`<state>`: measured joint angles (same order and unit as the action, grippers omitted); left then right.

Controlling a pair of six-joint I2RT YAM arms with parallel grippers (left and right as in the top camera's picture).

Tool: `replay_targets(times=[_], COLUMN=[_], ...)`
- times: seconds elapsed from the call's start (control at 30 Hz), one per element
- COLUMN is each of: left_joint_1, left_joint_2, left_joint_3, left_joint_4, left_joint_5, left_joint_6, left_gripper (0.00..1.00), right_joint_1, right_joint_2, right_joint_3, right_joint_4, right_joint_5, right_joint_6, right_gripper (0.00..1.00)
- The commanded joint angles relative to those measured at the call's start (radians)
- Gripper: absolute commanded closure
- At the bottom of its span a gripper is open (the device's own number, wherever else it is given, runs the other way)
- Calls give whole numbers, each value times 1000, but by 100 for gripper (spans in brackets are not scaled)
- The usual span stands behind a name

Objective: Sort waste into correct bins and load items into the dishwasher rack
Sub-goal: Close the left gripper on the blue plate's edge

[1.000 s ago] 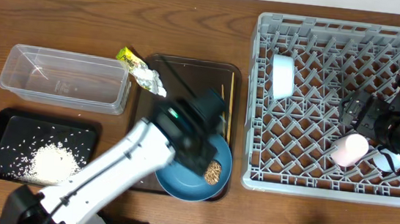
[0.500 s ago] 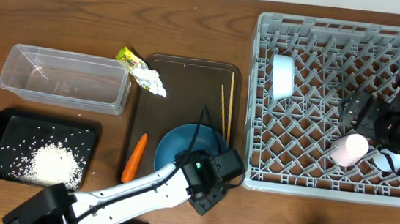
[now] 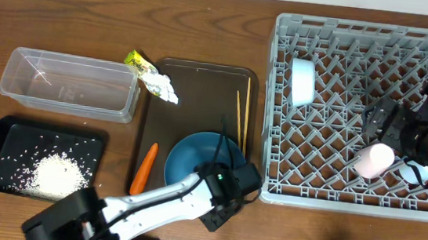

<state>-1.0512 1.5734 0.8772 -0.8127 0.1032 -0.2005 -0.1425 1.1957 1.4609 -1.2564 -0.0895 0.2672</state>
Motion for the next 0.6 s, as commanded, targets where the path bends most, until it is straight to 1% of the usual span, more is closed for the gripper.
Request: replay_targets(times=[0.0, 0.07, 0.17, 0.2, 0.27, 0.43, 0.57], left_joint_1=[2, 2, 2, 2, 2, 2, 2], left_joint_2=[51, 67, 67, 65, 64, 45, 17], left_joint_3=[-8, -8, -8, -6, 2, 53, 72], left_joint_4=[4, 18, 18, 13, 3, -54, -61], left_joint_5=[-45, -63, -63, -63, -63, -63, -63], left_joint_6=[24, 24, 24, 24, 23, 16, 16], left_gripper=[55, 60, 65, 69, 73, 74, 74], right_joint_1=[5, 5, 5, 5, 5, 5, 5], right_joint_2=[0, 0, 0, 0, 0, 0, 0], right_joint_3=[1, 1, 1, 1, 1, 1, 1], right_joint_4=[-1, -1, -3, -5, -5, -4, -5], right_joint_5=[3, 3, 2, 2, 3, 3, 3], right_joint_6=[2, 2, 2, 2, 2, 10, 10], right_gripper=[1, 1, 1, 1, 1, 1, 1])
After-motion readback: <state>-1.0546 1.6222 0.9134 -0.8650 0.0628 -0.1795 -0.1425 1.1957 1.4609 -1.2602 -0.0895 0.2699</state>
